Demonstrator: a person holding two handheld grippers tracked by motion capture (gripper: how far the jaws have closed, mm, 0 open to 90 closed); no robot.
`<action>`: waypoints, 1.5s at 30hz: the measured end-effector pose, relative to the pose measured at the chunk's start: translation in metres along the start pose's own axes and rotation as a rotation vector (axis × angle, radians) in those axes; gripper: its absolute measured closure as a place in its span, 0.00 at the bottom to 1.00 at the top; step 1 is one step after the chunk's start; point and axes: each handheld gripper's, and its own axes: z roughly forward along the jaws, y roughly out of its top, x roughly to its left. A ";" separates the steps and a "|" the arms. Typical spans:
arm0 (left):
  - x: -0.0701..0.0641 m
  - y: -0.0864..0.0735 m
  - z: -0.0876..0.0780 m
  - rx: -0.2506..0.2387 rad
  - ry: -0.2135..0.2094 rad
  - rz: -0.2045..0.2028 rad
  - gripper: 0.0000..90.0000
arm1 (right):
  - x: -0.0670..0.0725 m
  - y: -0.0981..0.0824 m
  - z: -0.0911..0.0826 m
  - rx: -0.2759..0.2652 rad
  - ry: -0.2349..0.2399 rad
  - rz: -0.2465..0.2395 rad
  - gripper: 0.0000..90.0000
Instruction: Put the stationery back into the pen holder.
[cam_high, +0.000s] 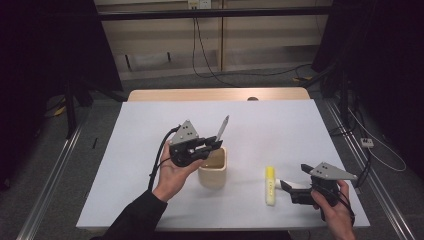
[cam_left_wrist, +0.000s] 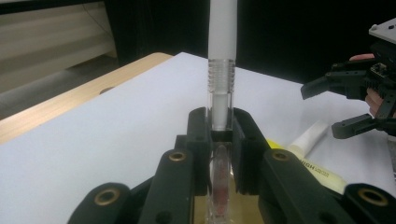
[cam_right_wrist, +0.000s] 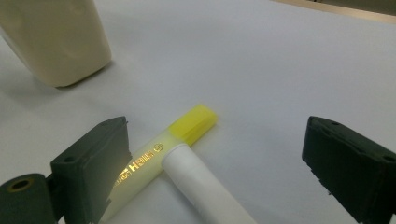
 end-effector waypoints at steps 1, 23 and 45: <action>0.000 -0.001 0.000 0.002 0.000 -0.001 0.89 | 0.000 0.000 0.000 -0.001 0.002 -0.002 0.08; -0.006 -0.017 0.008 0.059 -0.016 0.032 0.88 | 0.001 -0.001 0.000 0.001 0.000 -0.003 0.08; 0.001 -0.017 0.003 0.039 0.108 -0.004 0.17 | 0.001 -0.001 0.000 -0.001 0.004 -0.001 0.08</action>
